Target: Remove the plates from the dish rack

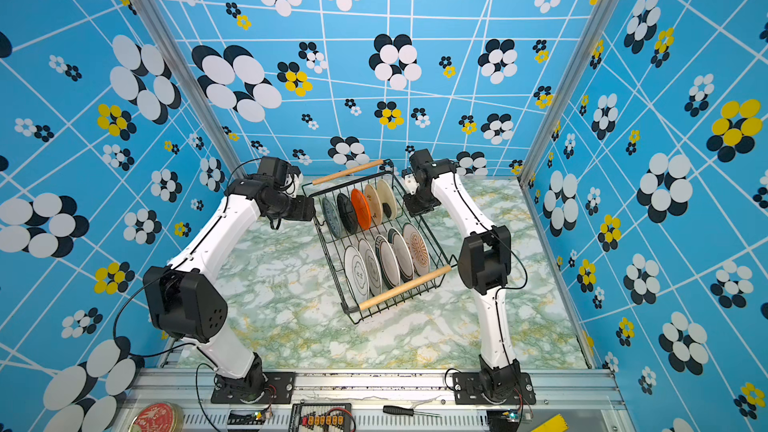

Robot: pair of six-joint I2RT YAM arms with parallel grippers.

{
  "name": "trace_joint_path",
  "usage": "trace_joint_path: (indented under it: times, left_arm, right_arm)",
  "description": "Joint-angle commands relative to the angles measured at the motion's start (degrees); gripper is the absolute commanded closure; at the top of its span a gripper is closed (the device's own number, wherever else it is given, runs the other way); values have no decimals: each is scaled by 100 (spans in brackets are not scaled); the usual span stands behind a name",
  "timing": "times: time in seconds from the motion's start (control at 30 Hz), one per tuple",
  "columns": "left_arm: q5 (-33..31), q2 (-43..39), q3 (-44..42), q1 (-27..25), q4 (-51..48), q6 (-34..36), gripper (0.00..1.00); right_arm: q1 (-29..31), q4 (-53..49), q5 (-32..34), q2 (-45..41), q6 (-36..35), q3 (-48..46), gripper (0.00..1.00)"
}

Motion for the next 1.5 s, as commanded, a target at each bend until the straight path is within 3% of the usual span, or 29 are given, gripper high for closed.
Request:
trace_joint_path:
  times: [0.0,0.5,0.7,0.83,0.93,1.1,1.3,1.47]
  left_arm:
    - [89,216,312,65,45,217,16]
    - [106,462,487,361,217,343,18]
    - [-39,403,396,437,237,230,19]
    - [-25,302,199,532,342,157,20]
    - [-34,195,61,562,412,119,20]
    - [-95,5,-69,588,437,28,20]
    - [-188,-252,-260,616,437,-138,18]
    - [-259,-600,-514,616,454,-275,18]
  right_arm:
    - [308,-669,-466,285,-613,323,99]
    - [302,-595,-575,242,-447,754,86]
    - [268,-610,-548,-22,-295,803,67]
    - [245,-588,-359,-237,-104,793,47]
    - [208,-625,-158,-336,79,748,39]
    - [184,-277,435,-1137,702,119,33]
    - [120,154,1203,-2381,1992,-1209,32]
    - [129,443,1245,-3651,3049,-2682,33]
